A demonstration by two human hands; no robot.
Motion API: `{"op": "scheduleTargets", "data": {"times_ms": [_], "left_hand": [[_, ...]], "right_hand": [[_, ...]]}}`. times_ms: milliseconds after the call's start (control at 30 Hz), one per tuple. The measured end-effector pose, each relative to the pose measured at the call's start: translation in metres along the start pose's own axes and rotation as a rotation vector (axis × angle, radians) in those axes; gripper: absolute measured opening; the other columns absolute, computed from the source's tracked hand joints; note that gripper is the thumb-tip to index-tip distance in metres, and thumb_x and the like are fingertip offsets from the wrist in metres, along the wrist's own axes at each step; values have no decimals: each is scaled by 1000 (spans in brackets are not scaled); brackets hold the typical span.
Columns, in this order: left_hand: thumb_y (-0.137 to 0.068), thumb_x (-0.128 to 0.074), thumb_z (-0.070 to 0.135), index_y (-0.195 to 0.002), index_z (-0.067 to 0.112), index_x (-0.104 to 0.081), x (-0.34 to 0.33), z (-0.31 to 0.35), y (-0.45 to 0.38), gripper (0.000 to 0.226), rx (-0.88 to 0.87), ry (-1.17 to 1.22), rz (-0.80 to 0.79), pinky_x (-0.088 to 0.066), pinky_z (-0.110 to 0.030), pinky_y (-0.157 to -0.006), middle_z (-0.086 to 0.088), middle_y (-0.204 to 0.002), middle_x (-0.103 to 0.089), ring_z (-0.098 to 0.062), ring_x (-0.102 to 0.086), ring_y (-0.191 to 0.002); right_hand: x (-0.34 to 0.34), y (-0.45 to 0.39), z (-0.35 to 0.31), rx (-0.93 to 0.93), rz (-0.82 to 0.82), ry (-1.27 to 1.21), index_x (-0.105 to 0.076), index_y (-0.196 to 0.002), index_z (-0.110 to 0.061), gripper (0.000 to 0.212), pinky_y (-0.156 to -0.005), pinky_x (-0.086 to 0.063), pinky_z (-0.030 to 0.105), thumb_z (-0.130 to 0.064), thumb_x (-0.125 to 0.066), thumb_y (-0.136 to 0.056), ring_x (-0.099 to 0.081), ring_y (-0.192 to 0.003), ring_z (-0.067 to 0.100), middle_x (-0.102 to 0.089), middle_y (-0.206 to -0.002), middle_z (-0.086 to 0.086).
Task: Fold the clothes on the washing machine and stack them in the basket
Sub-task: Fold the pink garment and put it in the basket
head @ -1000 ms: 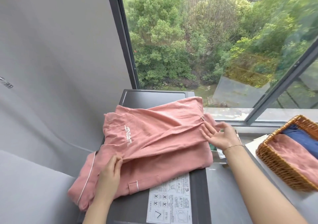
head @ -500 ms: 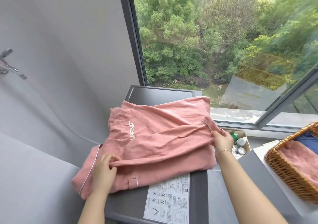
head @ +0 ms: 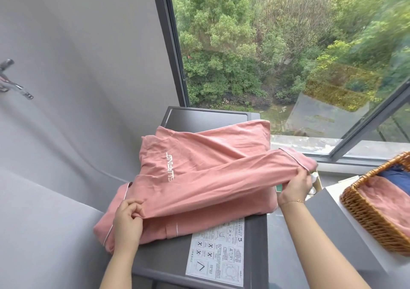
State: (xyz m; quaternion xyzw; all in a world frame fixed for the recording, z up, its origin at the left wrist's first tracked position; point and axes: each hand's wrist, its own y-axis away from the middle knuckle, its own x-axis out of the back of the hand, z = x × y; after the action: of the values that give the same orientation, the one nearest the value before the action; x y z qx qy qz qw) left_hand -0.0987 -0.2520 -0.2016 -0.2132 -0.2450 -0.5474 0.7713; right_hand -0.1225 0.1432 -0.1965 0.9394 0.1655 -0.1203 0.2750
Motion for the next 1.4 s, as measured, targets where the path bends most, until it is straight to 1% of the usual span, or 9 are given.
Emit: {"op": "scheduleTargets", "data": {"times_ms": [133,233,400,600,767,900,1033,1133,1400], "left_hand": [[-60,-41,-29,-46,12,-50,-2,-19,9,45,29,-73,-47,-34,-2,-70,-4,-87,-58,-25,-55,-84],[-63,-48,-26,-48,16,-56,0,-32,12,46,48,-131,-102,-34,-2,-72,-1,-86,-58,-24,-58,-84],[-66,-50,-23,-52,16,-60,2,-28,12,43,85,-154,-122,-37,-25,-76,4,-85,-56,-21,-58,-84],[-66,-47,-21,-51,13,-57,2,-22,14,39,136,-113,-109,-33,-29,-76,1,-85,-58,-27,-57,-88],[-65,-44,29,-57,20,-65,9,-5,8,24,150,-98,-159,-36,-35,-87,0,-95,-60,-26,-55,-102],[-69,-39,38,-78,21,-68,-2,33,-5,34,-76,-184,-51,-35,-40,-99,0,-108,-62,-25,-50,-111],[-89,-38,39,-116,15,-63,-51,82,-1,44,-335,-231,-319,-33,-38,-110,-1,-131,-55,-19,-45,-126],[-95,-17,50,-148,27,-35,-89,65,13,59,-454,-535,-516,-8,-34,-119,6,-158,-20,-15,-20,-146],[-91,-13,67,-150,35,-25,-85,24,-3,68,-311,-753,-398,-4,-40,-116,-3,-156,-28,-22,-21,-146]], "right_hand": [[32,-11,35,-231,133,52,-53,-106,-10,21,-61,-51,27,-1,-41,-92,-55,-80,16,-53,-96,4],[45,-15,45,-357,58,96,-51,-80,-11,24,-38,-46,19,11,-44,-84,-48,-64,13,-48,-79,5],[47,-14,43,-140,1,165,-40,-136,-12,61,-80,-47,32,17,-44,-83,-53,-80,14,-52,-108,11],[31,-18,28,-162,47,-211,-54,-106,-22,53,-60,-53,18,22,-36,-83,-61,-69,9,-58,-87,2],[57,-42,61,-335,68,197,-53,-109,-5,38,-54,-49,28,12,-44,-76,-52,-69,21,-55,-86,11],[33,17,36,264,-34,819,-52,-129,3,52,-109,-33,37,-6,-54,-78,-43,-128,31,-47,-137,18],[-6,83,44,731,-739,1086,-58,-128,-12,41,-114,-25,28,-2,-50,-90,-32,-139,15,-40,-148,1],[-11,91,79,815,-1107,1345,-54,-135,-19,47,-117,-12,24,-33,-35,-95,-28,-144,18,-37,-152,2],[11,36,77,926,-741,1745,-17,-153,-31,70,-116,13,29,-59,-8,-90,6,-146,8,-5,-160,-8]]}}
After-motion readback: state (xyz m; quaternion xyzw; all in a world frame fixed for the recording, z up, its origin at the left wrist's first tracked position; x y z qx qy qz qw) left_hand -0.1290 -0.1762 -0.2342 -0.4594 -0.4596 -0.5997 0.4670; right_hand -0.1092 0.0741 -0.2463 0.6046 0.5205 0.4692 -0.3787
